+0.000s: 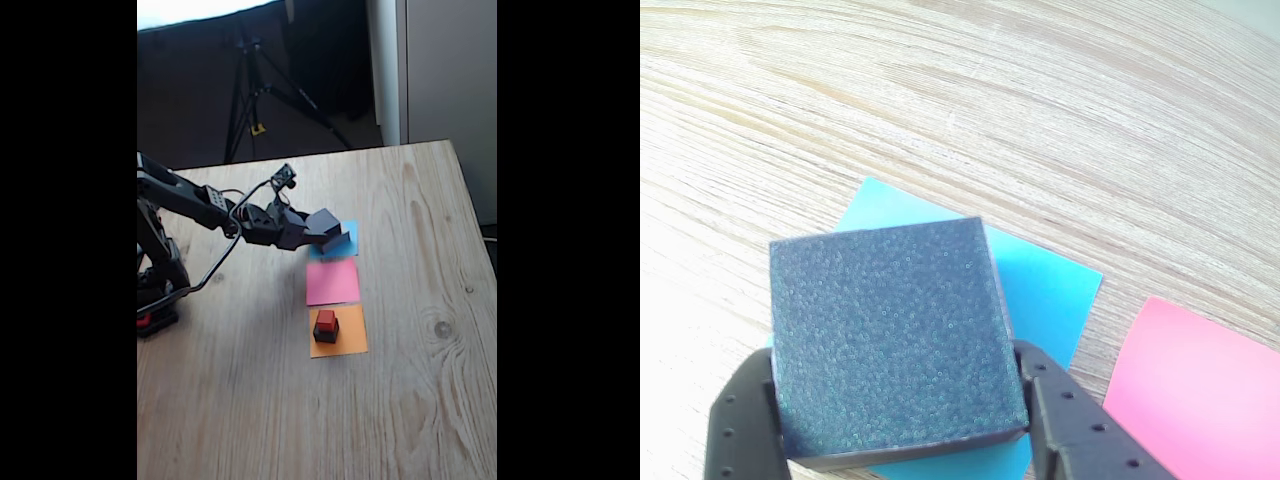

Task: Tower of hanoi

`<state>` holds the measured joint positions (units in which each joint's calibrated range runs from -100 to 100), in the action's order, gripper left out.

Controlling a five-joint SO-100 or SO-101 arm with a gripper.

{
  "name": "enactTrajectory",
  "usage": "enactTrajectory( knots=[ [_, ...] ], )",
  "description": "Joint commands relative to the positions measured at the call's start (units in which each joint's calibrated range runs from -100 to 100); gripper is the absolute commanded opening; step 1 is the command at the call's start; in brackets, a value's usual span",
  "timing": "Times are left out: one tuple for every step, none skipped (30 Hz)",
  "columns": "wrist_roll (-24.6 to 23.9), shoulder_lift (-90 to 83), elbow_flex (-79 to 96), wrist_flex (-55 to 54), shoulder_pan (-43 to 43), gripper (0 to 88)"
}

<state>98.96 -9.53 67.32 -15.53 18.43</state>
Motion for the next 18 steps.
enactTrajectory(
  knots=[
    [1.0, -0.1, -2.2, -1.4, -0.6, 18.2],
    [1.0, -0.2, -2.2, -1.4, -0.6, 19.0],
    [1.0, -0.2, -2.2, -1.5, -0.6, 19.9],
    [1.0, -0.3, -2.3, -1.6, -0.7, 21.1],
    [1.0, -0.4, -2.4, -1.6, -0.7, 22.1],
    [1.0, -0.5, -2.4, -1.6, -0.7, 23.3],
    [1.0, -0.6, -2.4, -1.6, -0.7, 25.2],
    [1.0, -0.9, -2.4, -1.6, -0.7, 26.9],
    [1.0, -1.1, -2.4, -1.6, -0.8, 27.9],
    [1.0, -1.4, -2.4, -1.6, -0.8, 29.2],
    [1.0, -1.5, -2.4, -1.6, -0.8, 29.7],
    [1.0, -1.7, -2.4, -1.6, -0.9, 30.2],
    [1.0, -1.9, -2.4, -1.6, -0.9, 30.9],
    [1.0, -2.0, -2.4, -1.6, -0.9, 31.2],
    [1.0, -2.3, -2.4, -1.6, -0.9, 31.8],
    [1.0, -2.6, -2.4, -1.6, -0.9, 32.0],
    [1.0, -2.9, -2.4, -1.4, -0.8, 32.3],
    [1.0, -3.3, -2.3, -1.4, -0.8, 32.5]
  ],
)
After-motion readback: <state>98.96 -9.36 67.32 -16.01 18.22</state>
